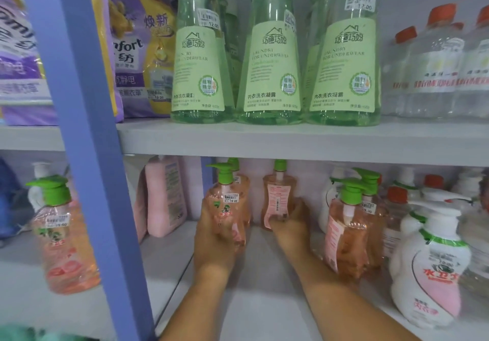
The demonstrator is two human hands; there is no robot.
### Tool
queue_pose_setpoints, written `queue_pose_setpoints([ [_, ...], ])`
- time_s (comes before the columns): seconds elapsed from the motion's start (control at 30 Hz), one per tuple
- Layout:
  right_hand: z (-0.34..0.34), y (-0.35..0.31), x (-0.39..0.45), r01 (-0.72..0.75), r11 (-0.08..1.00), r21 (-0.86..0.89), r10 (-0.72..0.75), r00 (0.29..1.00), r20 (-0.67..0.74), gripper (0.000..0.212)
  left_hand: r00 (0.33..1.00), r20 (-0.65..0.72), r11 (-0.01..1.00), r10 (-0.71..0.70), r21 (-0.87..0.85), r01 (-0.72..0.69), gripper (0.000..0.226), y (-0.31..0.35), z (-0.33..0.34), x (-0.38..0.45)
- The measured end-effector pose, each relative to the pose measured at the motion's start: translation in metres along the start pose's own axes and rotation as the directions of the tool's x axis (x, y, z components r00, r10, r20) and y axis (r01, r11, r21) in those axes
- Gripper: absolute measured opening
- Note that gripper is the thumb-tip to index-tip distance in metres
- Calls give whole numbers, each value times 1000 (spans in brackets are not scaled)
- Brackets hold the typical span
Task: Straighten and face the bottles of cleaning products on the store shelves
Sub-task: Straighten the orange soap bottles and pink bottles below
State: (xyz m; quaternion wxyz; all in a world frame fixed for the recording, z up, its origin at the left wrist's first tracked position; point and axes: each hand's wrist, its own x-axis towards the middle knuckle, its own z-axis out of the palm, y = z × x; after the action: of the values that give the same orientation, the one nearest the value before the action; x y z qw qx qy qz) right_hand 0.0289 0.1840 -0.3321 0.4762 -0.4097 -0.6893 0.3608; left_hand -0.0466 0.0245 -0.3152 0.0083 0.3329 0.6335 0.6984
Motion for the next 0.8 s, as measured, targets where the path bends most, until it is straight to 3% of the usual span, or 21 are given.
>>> queue_pose_setpoints([
  [0.1, 1, 4, -8, 101, 970, -223, -120, 990, -71, 80, 998, -29, 998, -60, 18, 61, 44, 1, 2, 0],
  [0.2, 3, -1, -21, 114, 959, -260, -142, 986, -91, 69, 988, -37, 983, -147, 104, 151, 61, -1, 4, 0],
  [0.3, 4, -1, -13, 127, 988, -92, -129, 991, -16, 76, 980, -69, 974, -187, 118, 194, 64, 1, 6, 0],
  [0.4, 2, -3, 0, -56, 987, 148, 19, 971, 240, 92, 991, -64, 985, -115, 120, 122, 47, 6, 6, -4],
  [0.43, 2, -3, 1, -82, 983, 165, 38, 966, 255, 92, 993, -60, 986, -104, 125, 111, 46, 6, 6, -4],
  [0.5, 1, -3, 1, -13, 999, 42, 6, 988, 155, 99, 994, -57, 986, -98, 127, 105, 45, 4, 5, -3],
  [0.57, 1, -2, -4, 72, 974, -214, -74, 997, -1, 109, 994, -57, 989, -94, 112, 100, 43, 4, 6, -1],
  [0.63, 1, -5, -9, 93, 935, -343, -113, 993, -38, 105, 994, -53, 990, -92, 104, 97, 42, 3, 6, -1],
  [0.73, -3, -4, -11, 94, 942, -321, -87, 996, 37, 89, 993, -53, 983, -101, 149, 108, 50, -2, 6, -1],
  [0.8, -6, 0, -12, 183, 939, -292, -173, 983, 63, 79, 990, -89, 971, -109, 205, 126, 61, -5, 6, -2],
])
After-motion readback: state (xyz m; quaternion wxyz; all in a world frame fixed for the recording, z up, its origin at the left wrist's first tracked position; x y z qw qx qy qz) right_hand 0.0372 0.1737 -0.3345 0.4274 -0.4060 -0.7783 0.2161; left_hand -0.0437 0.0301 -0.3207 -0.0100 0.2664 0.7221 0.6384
